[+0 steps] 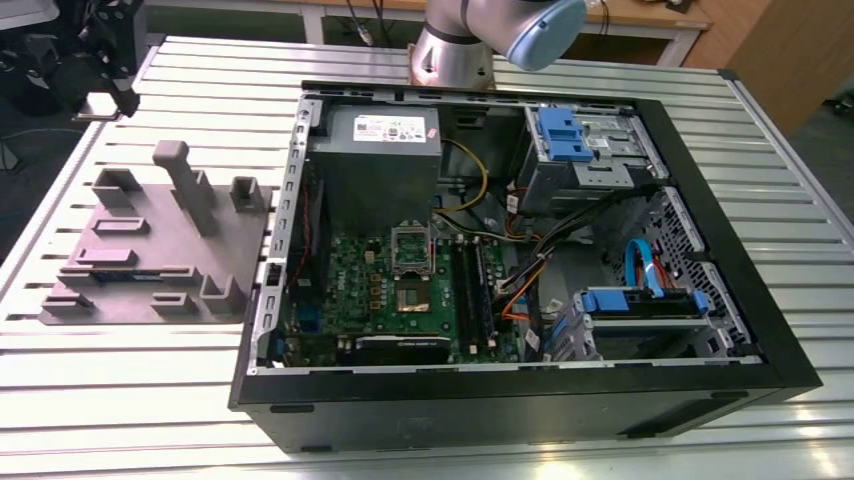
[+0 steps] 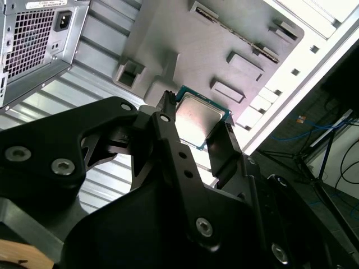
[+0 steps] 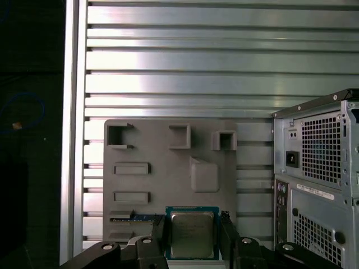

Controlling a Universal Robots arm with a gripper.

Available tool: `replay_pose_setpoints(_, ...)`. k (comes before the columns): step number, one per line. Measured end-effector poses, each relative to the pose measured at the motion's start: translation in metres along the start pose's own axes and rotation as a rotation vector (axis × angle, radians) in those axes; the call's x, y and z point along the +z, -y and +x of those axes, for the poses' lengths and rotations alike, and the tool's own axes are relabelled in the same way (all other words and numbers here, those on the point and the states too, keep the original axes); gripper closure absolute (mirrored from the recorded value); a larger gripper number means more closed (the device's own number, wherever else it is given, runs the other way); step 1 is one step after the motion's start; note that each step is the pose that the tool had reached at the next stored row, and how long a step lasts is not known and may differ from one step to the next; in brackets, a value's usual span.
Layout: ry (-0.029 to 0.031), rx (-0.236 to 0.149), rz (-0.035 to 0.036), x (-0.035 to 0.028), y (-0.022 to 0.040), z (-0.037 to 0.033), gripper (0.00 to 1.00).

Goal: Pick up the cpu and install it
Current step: 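Pick up the cpu and move it towards the insertion slot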

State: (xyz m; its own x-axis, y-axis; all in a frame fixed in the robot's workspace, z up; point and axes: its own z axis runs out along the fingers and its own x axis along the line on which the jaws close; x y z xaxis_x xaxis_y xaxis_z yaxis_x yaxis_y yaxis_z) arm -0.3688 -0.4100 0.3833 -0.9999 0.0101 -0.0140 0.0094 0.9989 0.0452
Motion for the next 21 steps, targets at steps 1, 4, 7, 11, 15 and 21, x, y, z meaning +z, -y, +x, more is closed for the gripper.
replay_pose_setpoints(1,0.0,0.0,0.0,0.0,0.0,-0.0003,0.53)
replay_pose_setpoints(4,0.0001,0.0,-0.0001,0.0001,0.0,-0.0018,0.53)
replay_pose_setpoints(7,0.0,0.0,0.0,0.0,0.0,-0.0023,0.53)
replay_pose_setpoints(11,0.0,0.0,0.0,0.0001,0.0,-0.0028,0.53)
replay_pose_setpoints(15,0.0,0.0,-0.0001,0.0001,0.0,-0.0036,0.53)
replay_pose_setpoints(21,0.0001,0.0,0.0,0.0001,-0.0001,-0.0075,0.53)
